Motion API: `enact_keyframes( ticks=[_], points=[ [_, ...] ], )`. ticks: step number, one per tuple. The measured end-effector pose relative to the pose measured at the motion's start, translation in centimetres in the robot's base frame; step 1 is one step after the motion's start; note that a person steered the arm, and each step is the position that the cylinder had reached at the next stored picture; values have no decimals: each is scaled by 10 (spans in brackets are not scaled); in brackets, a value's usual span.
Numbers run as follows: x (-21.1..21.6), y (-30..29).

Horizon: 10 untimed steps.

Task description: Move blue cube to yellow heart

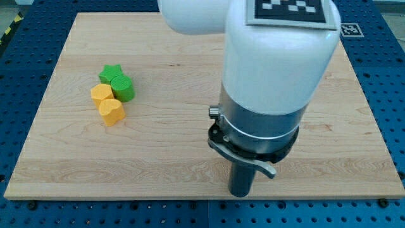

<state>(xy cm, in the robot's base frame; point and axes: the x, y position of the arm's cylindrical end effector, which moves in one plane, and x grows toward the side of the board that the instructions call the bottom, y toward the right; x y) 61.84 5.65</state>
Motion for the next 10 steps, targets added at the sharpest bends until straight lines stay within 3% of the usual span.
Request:
enact_keyframes(
  ticks=[1,2,5,7,8,10],
  points=[
    [0,68],
    [0,94],
    [-40,34],
    [-49,51],
    [-61,6],
    [-64,-2]
  ],
)
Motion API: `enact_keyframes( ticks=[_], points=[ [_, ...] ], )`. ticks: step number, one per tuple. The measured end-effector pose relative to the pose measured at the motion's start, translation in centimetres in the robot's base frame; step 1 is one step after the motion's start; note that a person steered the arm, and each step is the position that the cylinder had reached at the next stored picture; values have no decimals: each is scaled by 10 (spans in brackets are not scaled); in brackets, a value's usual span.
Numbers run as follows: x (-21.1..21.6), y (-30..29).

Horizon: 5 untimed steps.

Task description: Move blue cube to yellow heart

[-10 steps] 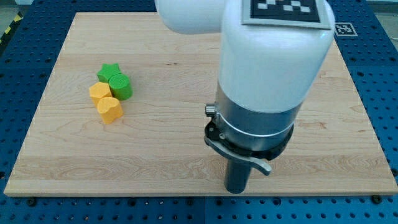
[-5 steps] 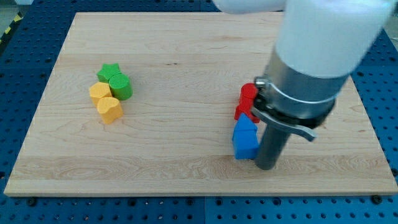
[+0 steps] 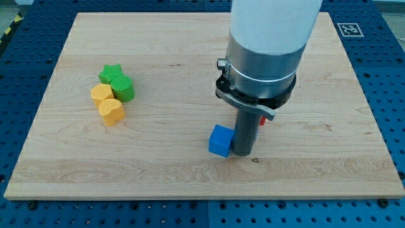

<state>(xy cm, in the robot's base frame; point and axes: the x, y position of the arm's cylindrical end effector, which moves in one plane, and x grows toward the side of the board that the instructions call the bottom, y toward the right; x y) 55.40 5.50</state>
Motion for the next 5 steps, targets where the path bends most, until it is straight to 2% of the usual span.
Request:
enact_keyframes(
  ticks=[5],
  points=[
    [-7,-58]
  ],
)
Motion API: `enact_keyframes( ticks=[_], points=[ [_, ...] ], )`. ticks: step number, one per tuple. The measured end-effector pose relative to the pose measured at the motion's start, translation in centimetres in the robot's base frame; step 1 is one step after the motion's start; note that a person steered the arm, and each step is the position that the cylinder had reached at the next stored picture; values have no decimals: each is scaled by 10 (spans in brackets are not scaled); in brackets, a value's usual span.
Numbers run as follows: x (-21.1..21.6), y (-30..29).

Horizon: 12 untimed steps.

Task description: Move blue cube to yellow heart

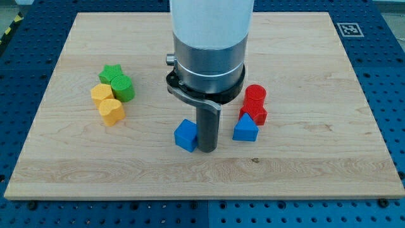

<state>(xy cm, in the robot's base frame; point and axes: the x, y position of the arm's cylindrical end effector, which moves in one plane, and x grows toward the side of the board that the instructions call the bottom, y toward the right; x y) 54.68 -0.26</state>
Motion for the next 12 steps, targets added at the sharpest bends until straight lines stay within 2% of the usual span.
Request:
enact_keyframes(
  ticks=[2,4,6,8,10,12],
  points=[
    [-13,-25],
    [3,-59],
    [-27,-101],
    [-15,-71],
    [-54,-63],
    [-108,-107]
  ],
)
